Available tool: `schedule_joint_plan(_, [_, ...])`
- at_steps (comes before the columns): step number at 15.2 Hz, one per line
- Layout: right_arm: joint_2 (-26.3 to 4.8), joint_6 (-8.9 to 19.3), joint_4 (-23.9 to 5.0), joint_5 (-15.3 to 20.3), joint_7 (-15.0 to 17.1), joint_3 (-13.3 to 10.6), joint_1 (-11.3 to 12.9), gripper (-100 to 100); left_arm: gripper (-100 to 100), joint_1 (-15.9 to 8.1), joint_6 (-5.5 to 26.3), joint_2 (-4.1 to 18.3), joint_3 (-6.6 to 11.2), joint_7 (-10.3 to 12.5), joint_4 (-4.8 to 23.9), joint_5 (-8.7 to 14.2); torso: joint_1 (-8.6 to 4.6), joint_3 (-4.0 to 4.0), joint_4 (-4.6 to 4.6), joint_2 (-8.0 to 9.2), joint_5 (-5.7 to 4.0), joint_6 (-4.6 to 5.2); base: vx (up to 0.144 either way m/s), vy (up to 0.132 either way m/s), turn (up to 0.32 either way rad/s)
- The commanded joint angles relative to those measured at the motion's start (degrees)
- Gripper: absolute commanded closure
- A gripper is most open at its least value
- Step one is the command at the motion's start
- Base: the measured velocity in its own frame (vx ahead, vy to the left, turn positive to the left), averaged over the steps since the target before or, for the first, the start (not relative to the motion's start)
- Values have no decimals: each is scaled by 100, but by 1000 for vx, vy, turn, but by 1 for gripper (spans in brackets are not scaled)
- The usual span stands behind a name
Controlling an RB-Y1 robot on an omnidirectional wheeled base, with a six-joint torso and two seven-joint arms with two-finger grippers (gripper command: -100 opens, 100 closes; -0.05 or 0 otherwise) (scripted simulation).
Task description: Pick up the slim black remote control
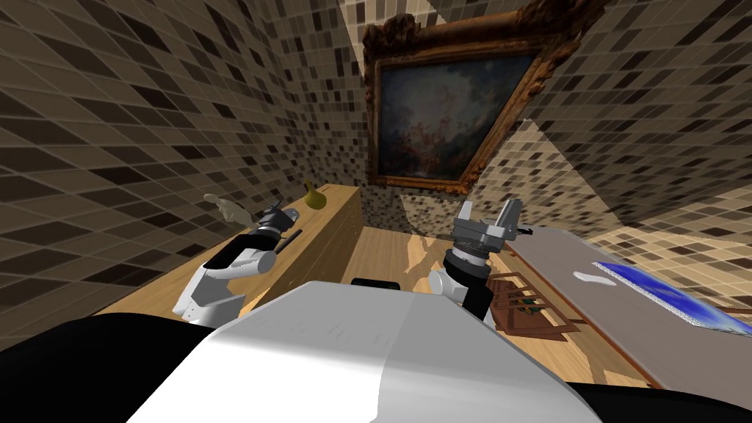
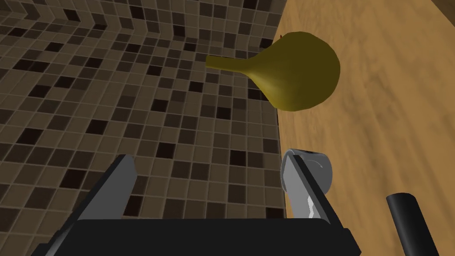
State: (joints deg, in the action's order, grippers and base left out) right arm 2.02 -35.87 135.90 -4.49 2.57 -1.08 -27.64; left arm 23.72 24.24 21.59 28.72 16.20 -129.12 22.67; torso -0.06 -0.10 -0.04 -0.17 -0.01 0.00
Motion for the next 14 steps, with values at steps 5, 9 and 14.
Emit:
schedule_joint_plan(5, [0, 0, 0, 0, 0, 0, 0, 0, -100, -31, 624, 112, 183, 197, 116, 173, 1, 2, 1, 4, 0, 0, 30, -9, -26])
schedule_joint_plan(9, [0, 0, 0, 0, 0, 0, 0, 0, -100, -39, 1053, 217, 340, 364, 232, 326, 2, 1, 1, 2, 1, 0, 40, -6, -28])
schedule_joint_plan(14, [0, 0, 0, 0, 0, 0, 0, 0, -100, -47, 1678, 423, 641, 689, 499, 615, 4, 2, 1, 4, 1, -1, 43, -1, -28])
